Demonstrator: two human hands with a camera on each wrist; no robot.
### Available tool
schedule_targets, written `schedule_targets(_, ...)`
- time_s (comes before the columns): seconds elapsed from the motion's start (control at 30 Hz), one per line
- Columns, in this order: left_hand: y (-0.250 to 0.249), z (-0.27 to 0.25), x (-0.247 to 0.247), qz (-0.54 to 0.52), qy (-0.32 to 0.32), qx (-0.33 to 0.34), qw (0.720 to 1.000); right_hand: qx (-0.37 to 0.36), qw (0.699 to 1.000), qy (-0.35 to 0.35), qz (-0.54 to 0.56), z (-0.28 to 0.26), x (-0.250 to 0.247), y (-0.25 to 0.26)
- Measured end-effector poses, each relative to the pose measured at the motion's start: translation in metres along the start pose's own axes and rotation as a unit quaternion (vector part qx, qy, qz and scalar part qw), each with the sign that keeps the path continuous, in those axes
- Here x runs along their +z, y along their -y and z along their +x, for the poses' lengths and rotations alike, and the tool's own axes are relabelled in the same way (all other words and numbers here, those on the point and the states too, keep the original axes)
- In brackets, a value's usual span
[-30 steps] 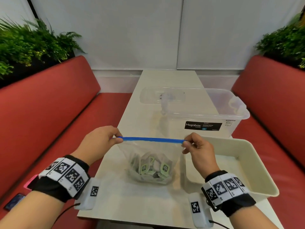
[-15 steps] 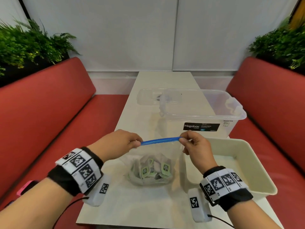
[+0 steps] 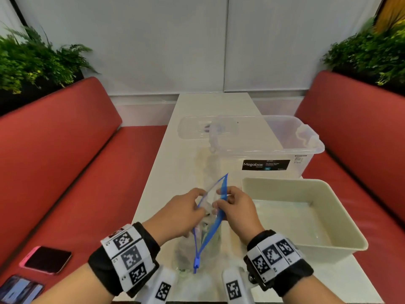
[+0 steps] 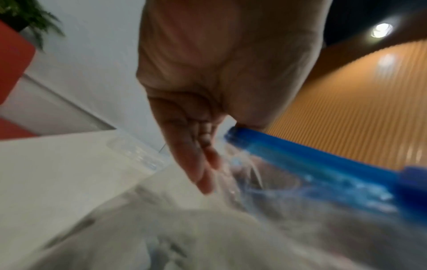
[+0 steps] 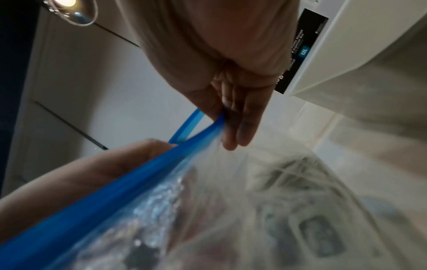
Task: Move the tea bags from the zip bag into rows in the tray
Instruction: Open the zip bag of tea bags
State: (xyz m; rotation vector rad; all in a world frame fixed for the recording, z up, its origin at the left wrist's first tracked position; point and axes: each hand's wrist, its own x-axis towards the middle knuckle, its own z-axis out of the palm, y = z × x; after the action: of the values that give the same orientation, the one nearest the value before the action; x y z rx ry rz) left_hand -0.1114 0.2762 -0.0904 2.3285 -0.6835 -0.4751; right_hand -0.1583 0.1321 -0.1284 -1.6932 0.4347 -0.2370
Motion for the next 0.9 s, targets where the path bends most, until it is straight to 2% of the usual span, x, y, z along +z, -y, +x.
schedule_targets(0.07, 0.004, 0.009, -0.003, 0.072, -0.091, 0.046, 0.992, -0.013, 0.999, 0.039, 0.022, -0.004, 0.001, 0.003)
schedule_targets(0.13, 0.005, 0.015, -0.005, 0.023, -0.125, 0.049, 0.991, -0.017, 0.997, 0.072, 0.022, -0.009, 0.001, 0.008)
schedule_targets(0.2, 0.009, 0.017, -0.006, -0.122, -0.084, -0.003, 0.989, -0.004, 0.995, 0.094, 0.028, -0.012, -0.001, 0.010)
schedule_targets(0.27, 0.009, 0.013, -0.007, -0.279, -0.006, -0.068, 0.958, 0.041, 0.991, 0.107, 0.067, -0.011, -0.005, 0.009)
schedule_targets(0.33, 0.013, 0.010, -0.007, -0.420, 0.055, -0.109, 0.899, 0.087, 0.981, 0.123, 0.119, -0.011, -0.008, 0.008)
schedule_targets(0.4, 0.016, 0.008, -0.004, -0.560, 0.084, -0.126, 0.814, 0.111, 0.970, 0.137, 0.168, -0.012, -0.010, 0.006)
schedule_targets(0.47, 0.021, 0.010, 0.003, -0.673, 0.081, -0.120, 0.725, 0.119, 0.964, 0.139, 0.191, -0.013, -0.012, 0.004)
schedule_targets(0.53, 0.026, 0.010, 0.016, -0.747, 0.066, -0.085, 0.656, 0.129, 0.964, 0.130, 0.193, -0.014, -0.013, 0.001)
schedule_targets(0.6, 0.033, 0.012, 0.026, -0.794, 0.042, -0.051, 0.604, 0.136, 0.970, 0.119, 0.166, -0.015, -0.015, -0.004)
schedule_targets(0.67, 0.038, 0.017, 0.034, -0.817, 0.010, -0.035, 0.576, 0.145, 0.976, 0.108, 0.122, -0.016, -0.017, -0.010)
schedule_targets(0.73, 0.041, 0.018, 0.037, -0.817, -0.014, -0.045, 0.574, 0.161, 0.972, 0.106, 0.135, -0.019, -0.014, -0.013)
schedule_targets(0.77, 0.044, 0.019, 0.038, -0.808, -0.026, -0.060, 0.585, 0.176, 0.963, 0.112, 0.173, -0.020, -0.012, -0.014)
schedule_targets(0.83, 0.048, 0.019, 0.042, -0.778, -0.036, -0.094, 0.620, 0.218, 0.923, 0.119, 0.292, -0.021, -0.006, -0.013)
schedule_targets(0.9, 0.051, 0.015, 0.044, -0.747, -0.034, -0.115, 0.654, 0.249, 0.871, 0.102, 0.412, -0.020, -0.001, -0.012)
